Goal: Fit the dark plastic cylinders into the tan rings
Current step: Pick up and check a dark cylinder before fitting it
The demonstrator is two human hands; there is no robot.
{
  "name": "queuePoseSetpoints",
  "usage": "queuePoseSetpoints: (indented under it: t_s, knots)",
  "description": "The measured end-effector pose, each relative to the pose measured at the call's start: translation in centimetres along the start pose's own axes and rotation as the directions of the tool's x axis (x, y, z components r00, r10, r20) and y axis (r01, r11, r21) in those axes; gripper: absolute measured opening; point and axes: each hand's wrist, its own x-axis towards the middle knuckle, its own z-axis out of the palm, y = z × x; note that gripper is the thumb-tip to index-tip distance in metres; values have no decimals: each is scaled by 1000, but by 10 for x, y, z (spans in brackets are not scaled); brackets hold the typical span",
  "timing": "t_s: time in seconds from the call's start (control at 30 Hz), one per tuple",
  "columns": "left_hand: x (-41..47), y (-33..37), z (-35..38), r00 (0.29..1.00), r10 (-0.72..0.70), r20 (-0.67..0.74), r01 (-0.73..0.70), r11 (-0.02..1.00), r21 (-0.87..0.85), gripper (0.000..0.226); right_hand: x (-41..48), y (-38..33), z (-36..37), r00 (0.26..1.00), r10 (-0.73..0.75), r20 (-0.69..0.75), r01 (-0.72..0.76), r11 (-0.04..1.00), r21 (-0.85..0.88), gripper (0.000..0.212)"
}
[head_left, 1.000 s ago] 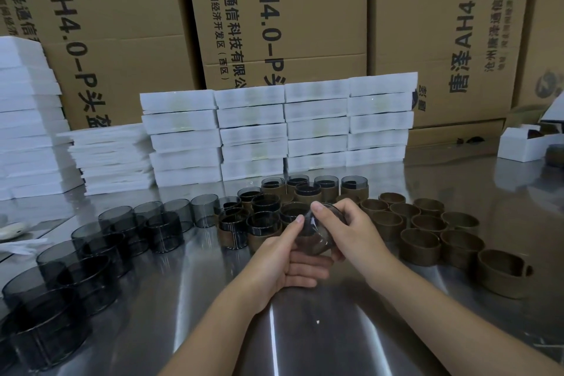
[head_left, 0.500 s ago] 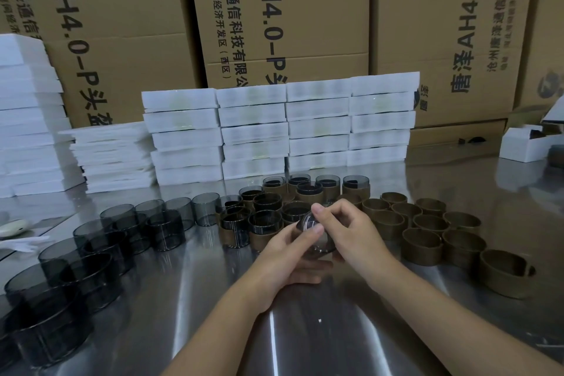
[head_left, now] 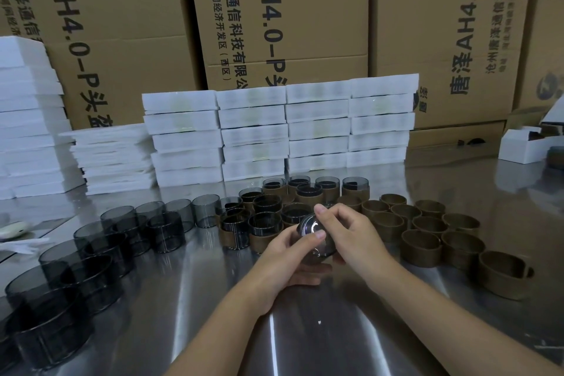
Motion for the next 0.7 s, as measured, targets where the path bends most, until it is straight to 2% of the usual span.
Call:
queuePoseSetpoints:
  t_s: [0.17,0.5,0.7]
  knots:
    - [0,1,-1,999,-32,-16,32,999,6,33,1,1,-1,1000,5,4,-5,1000,-18,37]
    - [0,2,0,999,-40,-17,40,999,-21,37,3,1,-1,1000,27,9,-26,1000,-5,38]
    - [1,1,0,999,-25,-35,25,1000,-11,28,8,9,-2,998,63,-13,-63,998,7,39]
